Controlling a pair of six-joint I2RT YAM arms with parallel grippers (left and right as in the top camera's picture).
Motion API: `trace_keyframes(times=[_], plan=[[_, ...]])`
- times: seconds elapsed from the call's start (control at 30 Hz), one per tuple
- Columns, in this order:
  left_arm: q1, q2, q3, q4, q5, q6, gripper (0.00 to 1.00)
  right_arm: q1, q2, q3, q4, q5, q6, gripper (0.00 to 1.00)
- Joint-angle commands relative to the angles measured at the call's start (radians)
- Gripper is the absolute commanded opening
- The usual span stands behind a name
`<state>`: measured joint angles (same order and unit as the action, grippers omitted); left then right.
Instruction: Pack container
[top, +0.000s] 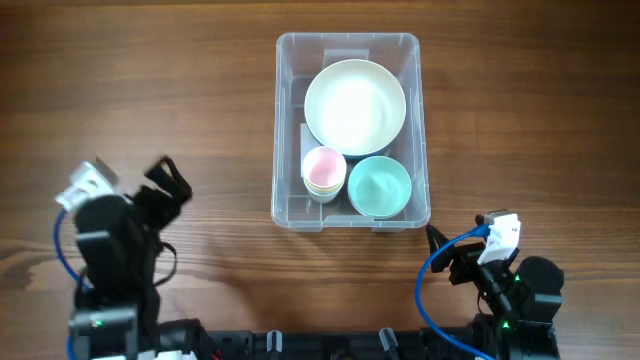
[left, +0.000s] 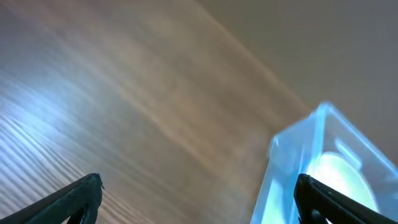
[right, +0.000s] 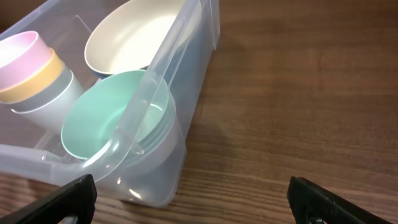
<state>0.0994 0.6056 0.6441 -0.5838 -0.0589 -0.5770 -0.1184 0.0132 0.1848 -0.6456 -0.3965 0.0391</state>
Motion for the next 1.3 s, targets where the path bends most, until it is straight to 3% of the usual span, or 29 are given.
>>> trace_keyframes(times=[0.0, 0.23, 0.4, 0.9, 1.27], plan=[[0.003, -0.104, -0.195, 0.060, 0.127, 0.057, 1.00, 0.003, -0.008, -0.004, 0.001, -0.016, -0.010, 1.00], [0.003, -0.309, -0.434, 0.144, 0.155, 0.082, 1.00, 0.003, -0.008, -0.004, 0.001, -0.016, -0.011, 1.00], [0.003, -0.416, -0.453, 0.151, 0.147, 0.209, 1.00, 0.003, -0.008, -0.004, 0.001, -0.016, -0.010, 1.00], [-0.019, -0.602, -0.516, 0.151, 0.130, 0.207, 1.00, 0.003, -0.008, -0.004, 0.001, -0.016, -0.010, 1.00], [-0.019, -0.603, -0.516, 0.150, 0.130, 0.207, 1.00, 0.003, -0.008, -0.004, 0.001, -0.016, -0.010, 1.00]])
